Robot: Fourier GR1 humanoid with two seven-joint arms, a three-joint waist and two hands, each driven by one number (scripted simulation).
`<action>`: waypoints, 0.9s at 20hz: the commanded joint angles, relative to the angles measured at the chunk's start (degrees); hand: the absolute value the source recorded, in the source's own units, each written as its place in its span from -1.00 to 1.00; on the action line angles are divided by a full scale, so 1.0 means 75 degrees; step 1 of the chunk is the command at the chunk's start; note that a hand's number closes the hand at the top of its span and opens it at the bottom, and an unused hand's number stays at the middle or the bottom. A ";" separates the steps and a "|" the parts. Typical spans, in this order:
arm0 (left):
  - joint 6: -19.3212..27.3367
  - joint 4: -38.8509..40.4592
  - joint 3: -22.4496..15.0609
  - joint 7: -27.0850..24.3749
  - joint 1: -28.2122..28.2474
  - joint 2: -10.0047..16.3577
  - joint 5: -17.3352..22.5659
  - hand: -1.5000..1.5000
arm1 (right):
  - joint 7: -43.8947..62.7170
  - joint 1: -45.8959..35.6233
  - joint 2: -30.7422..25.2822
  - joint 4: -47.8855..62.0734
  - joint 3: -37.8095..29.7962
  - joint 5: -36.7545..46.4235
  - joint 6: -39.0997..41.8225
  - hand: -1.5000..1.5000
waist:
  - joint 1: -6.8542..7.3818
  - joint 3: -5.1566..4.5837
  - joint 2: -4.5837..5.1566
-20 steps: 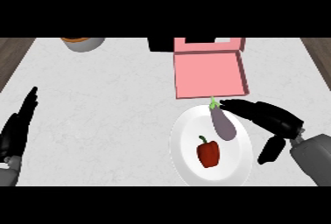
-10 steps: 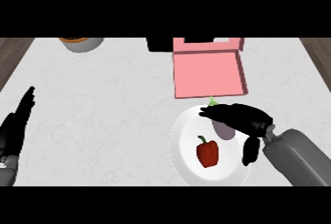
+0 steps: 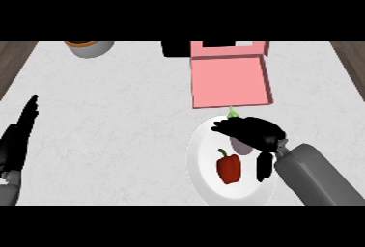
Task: Pick the bell pepper from the plate and place it in the cardboard box
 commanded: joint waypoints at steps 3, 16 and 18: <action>0.0005 -0.0018 0.0149 -0.0129 0.0140 -0.0472 -0.0454 0.00 | -0.0138 0.0359 0.0484 -0.0374 -0.0193 0.0460 0.0252 -1.00 | -0.0011 0.0000 -0.0002; -0.0473 0.0116 0.0695 -0.0208 -0.0010 -0.0714 -0.0860 0.00 | 0.0025 0.1556 0.0782 -0.2146 -0.0264 0.0871 0.1253 -1.00 | -0.0036 -0.0001 -0.0006; -0.0414 -0.0197 0.0614 0.0139 -0.0088 -0.0697 -0.0918 0.00 | 0.0277 0.1651 0.0896 -0.2029 0.0079 0.1238 0.1059 -1.00 | -0.0031 0.0001 -0.0012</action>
